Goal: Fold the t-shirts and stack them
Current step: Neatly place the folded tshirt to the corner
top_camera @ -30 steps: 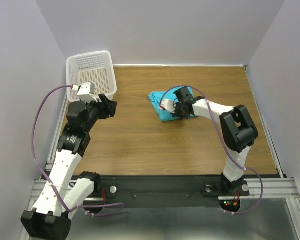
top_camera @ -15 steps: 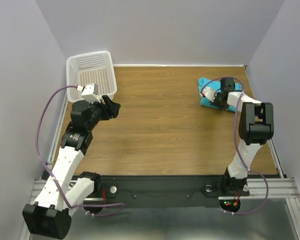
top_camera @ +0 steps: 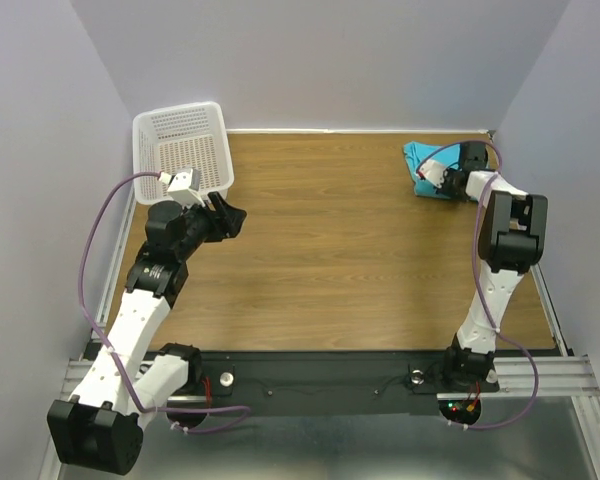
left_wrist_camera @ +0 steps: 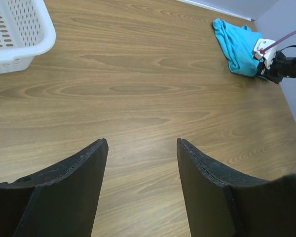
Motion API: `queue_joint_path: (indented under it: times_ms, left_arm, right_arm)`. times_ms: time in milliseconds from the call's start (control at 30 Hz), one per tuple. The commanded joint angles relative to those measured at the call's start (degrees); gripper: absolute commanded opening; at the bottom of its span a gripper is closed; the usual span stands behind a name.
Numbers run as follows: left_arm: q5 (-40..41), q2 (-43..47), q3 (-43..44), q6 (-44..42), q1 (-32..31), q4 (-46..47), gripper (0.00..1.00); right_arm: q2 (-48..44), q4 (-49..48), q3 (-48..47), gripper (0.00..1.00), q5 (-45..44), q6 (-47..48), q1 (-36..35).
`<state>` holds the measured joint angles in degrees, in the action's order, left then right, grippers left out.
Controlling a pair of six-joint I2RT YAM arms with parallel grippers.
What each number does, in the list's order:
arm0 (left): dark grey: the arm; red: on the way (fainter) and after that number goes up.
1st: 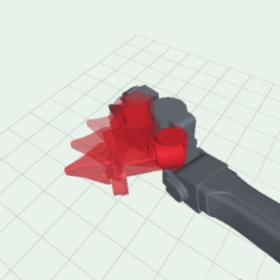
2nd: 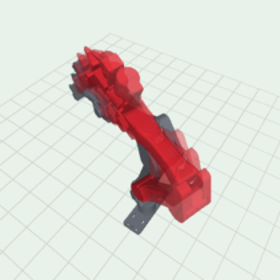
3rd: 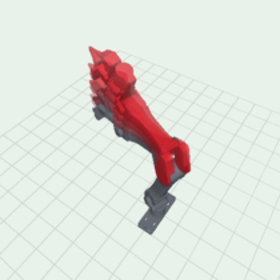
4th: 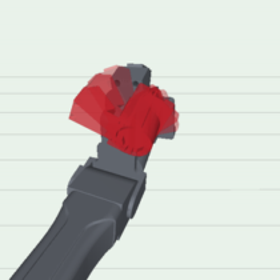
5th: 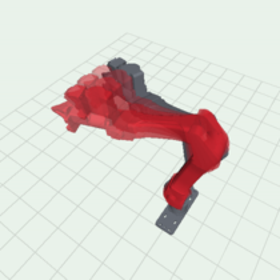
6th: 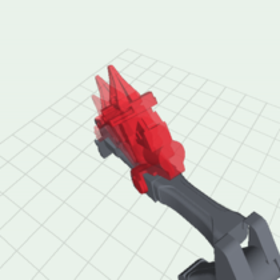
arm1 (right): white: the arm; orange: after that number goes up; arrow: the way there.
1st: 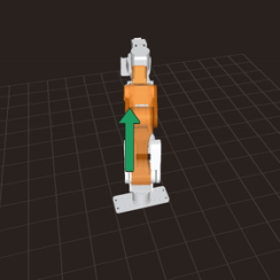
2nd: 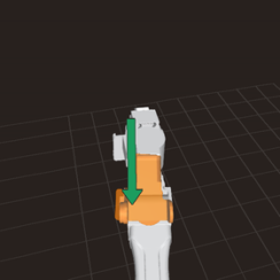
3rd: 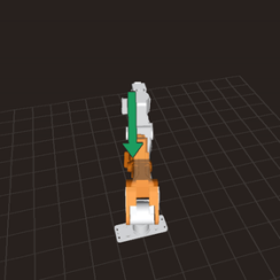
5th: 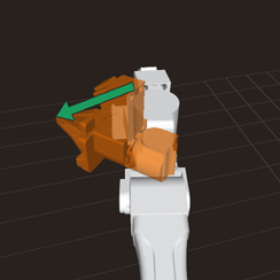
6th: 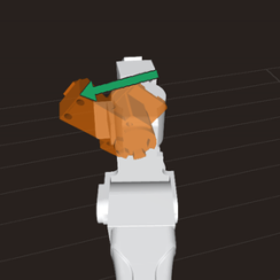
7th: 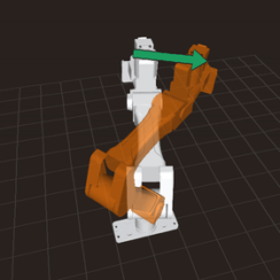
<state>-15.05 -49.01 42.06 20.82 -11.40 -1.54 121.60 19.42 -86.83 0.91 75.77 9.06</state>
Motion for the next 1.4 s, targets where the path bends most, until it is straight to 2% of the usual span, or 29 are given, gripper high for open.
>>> queue_joint_path:
  times_ms: [0, 100, 167, 200, 267, 400, 467, 500, 600, 633, 700, 733, 800, 833, 1033, 1200, 1300, 1367]
  left_arm:
    - [-1.3, 0.2, -0.7, 0.4, 0.3, 3.3, 0.69]
    - [-1.3, 0.2, -0.8, 0.2, 0.2, 3.2, 0.69]
    - [-1.4, 0.4, -0.8, 0.1, 0.2, 3.1, 0.69]
    - [-1.3, 0.7, -0.8, 0.0, 0.2, 3.0, 0.69]
    - [-1.1, 1.0, -0.8, -0.3, 0.2, 2.9, 0.69]
    - [-1.4, 1.6, 0.0, -0.7, 0.4, 2.5, 0.69]
    - [-1.5, 2.0, 0.5, -1.0, 0.4, 2.4, 0.69]
    - [-1.4, 2.4, 1.1, -1.1, 0.4, 2.3, 0.69]
    - [-0.1, 3.0, 2.2, -2.1, 0.3, 2.2, 0.69]
    - [0.8, 3.4, 3.3, -2.4, 0.3, 2.0, 0.70]
    - [1.8, 3.7, 5.0, -3.5, 0.4, 1.6, 0.72]
    - [2.8, 3.8, 5.6, -3.9, 0.4, 1.6, 0.74]
    - [3.8, 4.2, 7.0, -4.6, 0.4, 1.6, 0.76]
    - [5.0, 4.2, 7.4, -5.3, 0.4, 0.2, 0.78]
    - [9.2, 4.0, 8.6, -7.0, 0.4, -1.9, 0.81]
    - [14.4, 3.1, 5.9, -7.6, 0.5, -3.4, 0.82]
    - [18.1, 3.0, 5.0, -6.1, 0.5, -4.6, 0.87]
    - [20.0, 3.0, 4.5, -5.2, 0.5, -5.0, 0.97]
  right_arm:
    - [2.1, -1.9, -4.6, 0.01, 0.3, 6.4, 1.0]
    - [3.6, -2.1, -6.0, 0.04, -0.1, 6.2, 1.4]
    - [2.9, -2.3, -6.1, 0.28, 0.4, 5.1, 1.6]
    - [2.1, -2.3, -5.3, 0.47, 0.8, 4.0, 1.5]
    - [-2.0, -2.4, -3.7, 0.57, 3.4, 3.6, 1.5]
    - [-11.3, -2.3, 1.7, 0.68, 8.8, 1.1, 1.5]
    - [-14.9, -2.1, 3.5, 0.70, 11.2, -4.2, 1.5]
    - [-19.0, -2.2, 4.0, 0.76, 12.1, -8.9, 1.6]
    - [-25.0, -2.2, 5.8, 0.88, 15.4, -19.1, 1.7]
    - [-29.0, -2.2, 6.1, 0.98, 16.7, -27.3, 1.5]
    - [-32.4, -2.2, 7.5, 1.00, 16.5, -36.9, 1.6]
    - [-35.5, -2.1, 8.2, 1.00, 15.5, -45.9, 1.7]
    - [-38.1, -2.0, 10.4, 1.00, 14.6, -54.9, 1.6]
    - [-40.2, -0.4, 12.5, 1.00, 16.3, -61.0, 1.6]
    - [-49.6, 0.9, 20.8, 1.00, 22.8, -71.4, 1.6]
    - [-54.0, 1.5, 24.2, 1.00, 15.2, -77.6, 3.2]
    - [-55.4, 1.4, 26.5, 1.00, 7.5, -78.1, 3.3]
    - [-56.2, 1.4, 27.5, 1.00, 4.5, -77.7, 3.4]
